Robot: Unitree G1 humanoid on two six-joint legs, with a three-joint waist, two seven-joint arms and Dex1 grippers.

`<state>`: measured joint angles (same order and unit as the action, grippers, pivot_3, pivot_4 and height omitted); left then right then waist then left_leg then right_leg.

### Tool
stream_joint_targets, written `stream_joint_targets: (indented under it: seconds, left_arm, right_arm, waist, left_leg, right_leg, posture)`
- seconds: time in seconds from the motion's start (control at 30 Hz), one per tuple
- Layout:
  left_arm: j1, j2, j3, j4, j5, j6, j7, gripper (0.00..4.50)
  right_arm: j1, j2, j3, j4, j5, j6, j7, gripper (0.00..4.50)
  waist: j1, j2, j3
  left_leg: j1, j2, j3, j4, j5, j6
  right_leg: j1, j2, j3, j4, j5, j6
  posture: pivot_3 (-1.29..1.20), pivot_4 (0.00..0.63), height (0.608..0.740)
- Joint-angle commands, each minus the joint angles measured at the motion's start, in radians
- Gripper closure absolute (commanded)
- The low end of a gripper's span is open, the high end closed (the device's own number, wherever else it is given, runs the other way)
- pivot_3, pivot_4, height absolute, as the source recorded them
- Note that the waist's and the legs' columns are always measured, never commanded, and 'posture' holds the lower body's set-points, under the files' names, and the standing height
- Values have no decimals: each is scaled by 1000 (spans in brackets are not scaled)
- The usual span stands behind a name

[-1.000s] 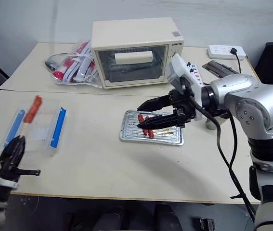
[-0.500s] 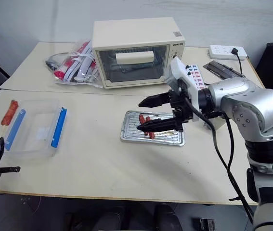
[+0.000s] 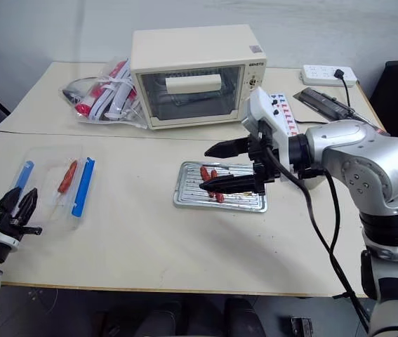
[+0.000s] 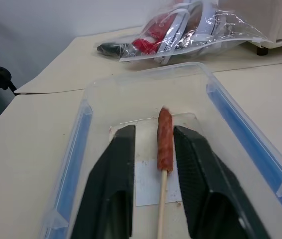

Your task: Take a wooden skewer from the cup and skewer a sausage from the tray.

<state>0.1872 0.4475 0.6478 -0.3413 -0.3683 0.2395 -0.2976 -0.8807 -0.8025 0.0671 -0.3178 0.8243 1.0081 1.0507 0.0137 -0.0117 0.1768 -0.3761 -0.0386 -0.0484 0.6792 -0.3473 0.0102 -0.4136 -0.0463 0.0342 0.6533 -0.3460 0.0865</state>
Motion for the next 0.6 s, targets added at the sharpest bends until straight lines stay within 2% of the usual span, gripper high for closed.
stream_joint_targets:
  seconds: [0.03,0.13,0.23,0.43,0.6]
  left_arm:
    - [46,12,56,-75,-25,-4,-6,1927]
    - [111,21,139,-162,-91,35,-10,1927]
    - [206,46,269,-239,-222,101,-56,1927]
    - [497,86,518,-285,-518,223,-279,1927]
    - [576,149,605,-221,-576,250,-359,1927]
  right_arm:
    - [1,0,-43,-32,19,-5,-10,509]
    - [2,0,-35,-23,10,-16,-6,509]
    - [-6,-12,-27,-4,-7,-33,15,509]
    - [-8,-25,-14,37,-52,-67,44,509]
    - [4,-24,-12,46,-67,-74,60,509]
  waist:
    - [-1,0,0]
    - [-6,0,0]
    - [-10,0,0]
    - [-19,0,1]
    - [-11,1,2]
  left_leg:
    - [0,0,0,0,0,0]
    - [0,0,0,0,0,0]
    - [0,1,0,-1,0,0]
    - [1,1,0,-2,-1,0]
    - [2,1,-1,-6,-3,3]
  right_leg:
    - [0,0,0,0,0,0]
    - [0,0,0,0,0,0]
    - [0,0,0,-1,0,0]
    - [1,0,0,-2,-1,-1]
    - [2,0,-2,-4,-1,-3]
  posture:
    - [0,150,740]
    - [0,150,740]
    - [0,150,740]
    - [0,150,740]
    - [0,150,740]
